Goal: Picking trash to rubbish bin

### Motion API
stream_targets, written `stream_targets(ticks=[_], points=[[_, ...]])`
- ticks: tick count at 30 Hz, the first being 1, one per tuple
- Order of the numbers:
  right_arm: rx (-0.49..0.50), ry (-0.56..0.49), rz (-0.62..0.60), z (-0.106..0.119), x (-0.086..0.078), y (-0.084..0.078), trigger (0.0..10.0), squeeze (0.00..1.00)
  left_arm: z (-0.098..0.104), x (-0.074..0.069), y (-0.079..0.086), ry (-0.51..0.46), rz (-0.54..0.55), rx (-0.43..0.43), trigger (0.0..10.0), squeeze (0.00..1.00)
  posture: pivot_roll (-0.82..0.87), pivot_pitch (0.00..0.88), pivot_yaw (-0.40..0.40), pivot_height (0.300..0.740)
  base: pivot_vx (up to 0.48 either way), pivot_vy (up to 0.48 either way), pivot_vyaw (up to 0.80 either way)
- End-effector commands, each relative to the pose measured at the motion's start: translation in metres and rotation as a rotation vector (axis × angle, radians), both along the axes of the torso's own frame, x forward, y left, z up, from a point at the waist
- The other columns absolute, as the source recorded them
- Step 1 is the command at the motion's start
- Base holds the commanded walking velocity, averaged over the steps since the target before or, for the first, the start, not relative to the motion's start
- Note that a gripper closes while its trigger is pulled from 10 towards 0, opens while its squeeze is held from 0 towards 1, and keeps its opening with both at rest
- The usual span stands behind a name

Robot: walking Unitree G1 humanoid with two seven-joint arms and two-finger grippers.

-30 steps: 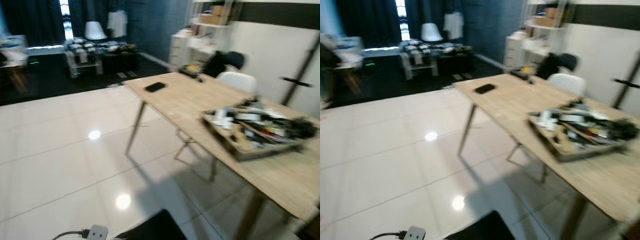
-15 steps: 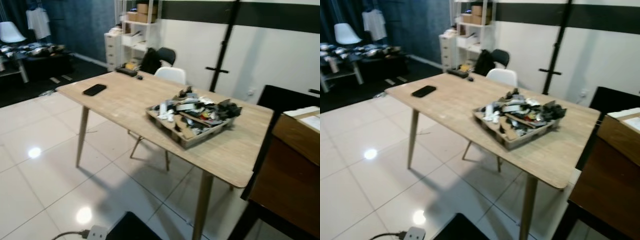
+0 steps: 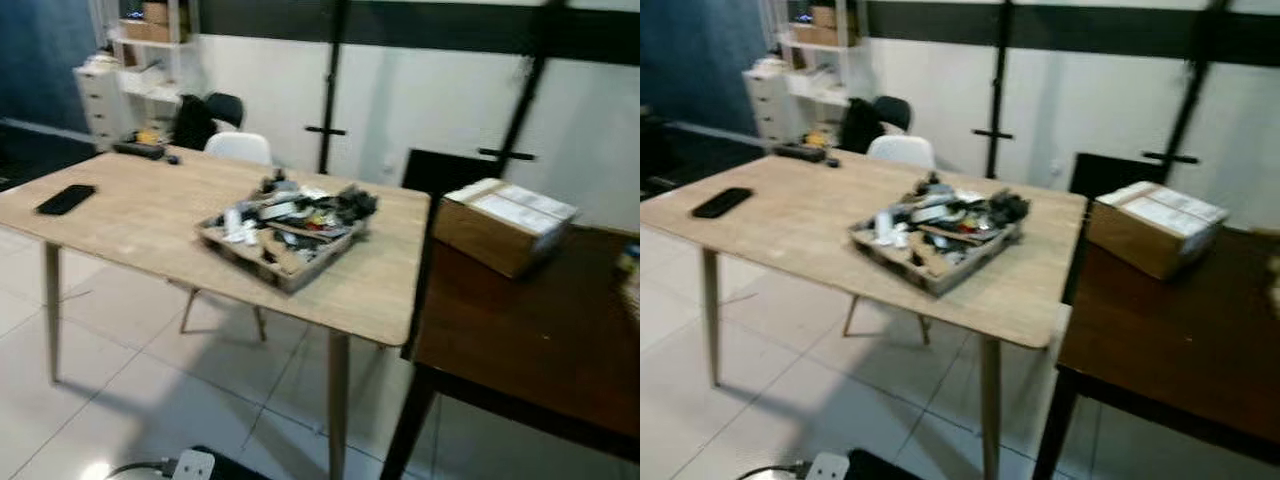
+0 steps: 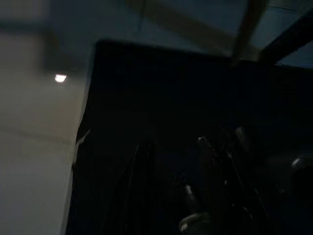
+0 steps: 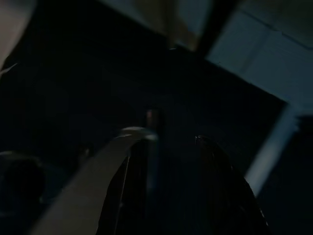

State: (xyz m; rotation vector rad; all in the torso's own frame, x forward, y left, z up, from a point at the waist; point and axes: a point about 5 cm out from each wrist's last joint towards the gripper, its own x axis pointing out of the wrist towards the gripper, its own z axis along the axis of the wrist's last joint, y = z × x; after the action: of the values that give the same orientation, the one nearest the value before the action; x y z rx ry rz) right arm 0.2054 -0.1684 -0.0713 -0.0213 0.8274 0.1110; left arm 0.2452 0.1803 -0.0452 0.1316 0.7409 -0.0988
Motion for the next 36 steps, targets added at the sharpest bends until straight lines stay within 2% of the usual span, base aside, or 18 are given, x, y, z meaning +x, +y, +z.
stream_targets(ticks=[1,13,19,28,32,36], points=[[0.005,0.028,-0.036,-0.0038,-0.0062,-0.0018,10.0,0.0,-0.0055,-0.0083,0.0063,0.033,0.01,0.018,10.0,0.0,-0.07,0.108,0.001,0.74,0.0,0.0,-0.8],[0.004,0.03,-0.078,-0.0031,-0.0045,-0.0053,10.0,0.0,-0.0042,-0.0068,0.0083,0.03,0.008,0.02,10.0,0.0,-0.07,0.113,0.01,0.74,0.0,0.0,-0.8],[0.004,0.043,-0.088,-0.0052,-0.0086,-0.0068,10.0,0.0,-0.0063,-0.0095,0.004,0.037,-0.037,0.035,10.0,0.0,-0.07,0.117,0.012,0.74,0.0,0.0,-0.8],[0.018,0.038,-0.096,-0.0053,-0.0095,-0.0074,10.0,0.0,-0.0063,-0.0095,0.0028,0.032,-0.035,0.028,10.0,0.0,-0.07,0.116,0.014,0.74,0.0,0.0,-0.8],[0.011,0.035,-0.038,-0.0046,-0.0076,-0.0026,10.0,0.0,-0.0051,-0.0083,0.0038,0.019,-0.018,0.022,10.0,0.0,-0.07,0.105,0.009,0.74,0.0,0.0,0.0],[0.015,0.032,-0.035,-0.0041,-0.0065,-0.0013,10.0,0.0,-0.005,-0.0083,0.0044,0.016,-0.01,0.021,10.0,0.0,-0.07,0.102,0.008,0.74,0.0,0.0,0.0]])
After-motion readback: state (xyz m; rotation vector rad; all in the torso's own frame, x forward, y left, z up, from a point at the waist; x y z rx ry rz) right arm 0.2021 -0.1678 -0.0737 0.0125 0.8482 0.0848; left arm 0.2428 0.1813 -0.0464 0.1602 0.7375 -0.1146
